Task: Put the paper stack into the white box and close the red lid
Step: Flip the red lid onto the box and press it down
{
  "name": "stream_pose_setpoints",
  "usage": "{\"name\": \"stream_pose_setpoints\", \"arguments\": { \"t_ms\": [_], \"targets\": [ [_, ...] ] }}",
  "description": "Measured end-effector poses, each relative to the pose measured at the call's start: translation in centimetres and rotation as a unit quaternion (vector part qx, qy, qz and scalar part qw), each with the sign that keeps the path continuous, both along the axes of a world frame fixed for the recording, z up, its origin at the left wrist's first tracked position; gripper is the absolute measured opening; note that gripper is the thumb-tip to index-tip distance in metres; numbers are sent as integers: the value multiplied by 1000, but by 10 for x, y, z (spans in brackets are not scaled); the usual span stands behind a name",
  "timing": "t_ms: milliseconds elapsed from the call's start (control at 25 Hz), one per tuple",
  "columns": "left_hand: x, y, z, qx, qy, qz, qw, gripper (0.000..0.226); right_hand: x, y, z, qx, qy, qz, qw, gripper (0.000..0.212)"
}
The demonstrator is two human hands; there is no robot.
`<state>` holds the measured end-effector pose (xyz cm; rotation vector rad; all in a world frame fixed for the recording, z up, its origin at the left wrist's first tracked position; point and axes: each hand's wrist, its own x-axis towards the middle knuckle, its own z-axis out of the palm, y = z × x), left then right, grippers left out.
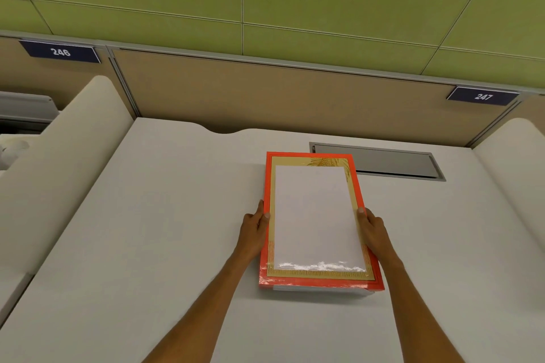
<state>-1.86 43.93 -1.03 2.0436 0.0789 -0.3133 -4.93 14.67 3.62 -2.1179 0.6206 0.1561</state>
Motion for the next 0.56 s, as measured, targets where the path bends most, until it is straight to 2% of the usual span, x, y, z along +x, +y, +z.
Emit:
{"name": "stream_pose_setpoints", "arguments": {
  "t_ms": [320, 560],
  "targets": [
    [0, -3, -6, 14, -2, 1, 1000, 55, -1, -3, -15, 24, 12, 10, 1000, 52],
    [-2, -6, -10, 50, -17, -6, 999, 56, 0, -4, -26, 6, 7, 16, 1000, 53]
  ]
}}
